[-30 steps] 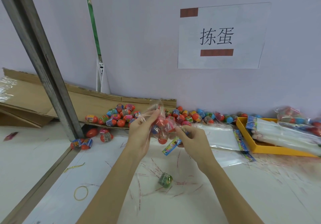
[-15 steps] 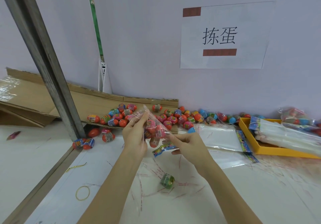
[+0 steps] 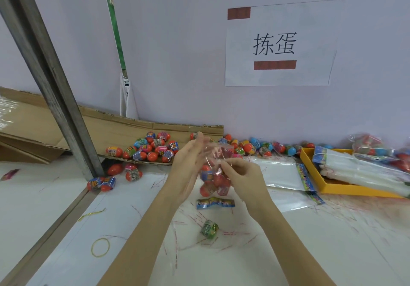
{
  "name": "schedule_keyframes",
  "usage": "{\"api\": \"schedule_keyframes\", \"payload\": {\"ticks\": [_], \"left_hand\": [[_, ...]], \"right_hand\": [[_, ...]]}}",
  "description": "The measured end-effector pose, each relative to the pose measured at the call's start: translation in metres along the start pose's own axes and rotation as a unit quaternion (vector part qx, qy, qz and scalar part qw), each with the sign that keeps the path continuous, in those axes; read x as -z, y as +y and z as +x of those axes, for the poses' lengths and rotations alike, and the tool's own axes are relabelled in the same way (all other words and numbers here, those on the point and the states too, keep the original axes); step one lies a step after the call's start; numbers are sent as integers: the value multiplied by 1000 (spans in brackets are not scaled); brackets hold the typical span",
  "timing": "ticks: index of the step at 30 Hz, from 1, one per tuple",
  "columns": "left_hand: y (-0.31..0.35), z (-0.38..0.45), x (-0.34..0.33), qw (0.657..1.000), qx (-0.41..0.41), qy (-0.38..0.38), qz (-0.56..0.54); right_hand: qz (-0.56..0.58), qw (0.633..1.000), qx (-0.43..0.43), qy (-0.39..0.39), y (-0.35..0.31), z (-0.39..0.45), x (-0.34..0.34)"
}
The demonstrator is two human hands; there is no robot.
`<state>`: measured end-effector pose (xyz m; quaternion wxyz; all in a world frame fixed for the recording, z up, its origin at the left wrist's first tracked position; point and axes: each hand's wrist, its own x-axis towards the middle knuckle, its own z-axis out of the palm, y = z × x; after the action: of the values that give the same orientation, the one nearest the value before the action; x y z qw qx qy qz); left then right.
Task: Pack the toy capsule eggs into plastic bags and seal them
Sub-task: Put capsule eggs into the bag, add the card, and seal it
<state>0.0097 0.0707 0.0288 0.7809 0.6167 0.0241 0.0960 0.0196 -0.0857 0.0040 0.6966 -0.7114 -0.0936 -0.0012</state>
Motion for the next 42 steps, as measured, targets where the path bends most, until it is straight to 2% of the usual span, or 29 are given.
{"api": "schedule_keyframes", "payload": {"ticks": [1, 3, 6, 8, 12, 16, 18, 21, 24, 27, 31, 36, 42], "left_hand": [[2, 1, 0, 1000, 13, -5, 4], [3, 1, 5, 996, 25, -35, 80], [-5, -3, 17, 962, 37, -144, 230], [-10, -4, 18, 951, 36, -191, 241], [-13, -2, 15, 960, 18, -165, 225], [-16, 0, 14, 969, 38, -162, 182], [-17, 2, 14, 973, 53, -164, 156], [-16, 4, 11, 976, 75, -167, 122], [-19, 1, 4, 967, 17, -145, 210], [-21, -2, -1, 960, -27, -134, 246], [-20, -5, 1, 935, -33, -196, 295], [-16, -7, 3, 931, -39, -185, 312], [-20, -6, 1, 942, -55, -148, 295]], "right_hand": [[18, 1000, -7, 22, 1, 1, 2], [52, 997, -22, 59, 1, 3, 5], [70, 992, -24, 104, 0, 5, 9], [62, 991, -18, 120, -1, 5, 11], [74, 989, -14, 127, -5, 5, 14], [81, 996, -40, 7, -10, 2, 11], [75, 996, -38, -21, -10, 2, 9], [61, 998, -26, 11, -10, 1, 6], [59, 996, -25, 62, -7, -1, 3], [103, 988, -65, 99, -5, -1, 4], [172, 978, -101, 54, -15, 0, 8], [116, 992, -49, -9, -16, -1, 5], [122, 989, -37, 69, -7, 3, 8]]}}
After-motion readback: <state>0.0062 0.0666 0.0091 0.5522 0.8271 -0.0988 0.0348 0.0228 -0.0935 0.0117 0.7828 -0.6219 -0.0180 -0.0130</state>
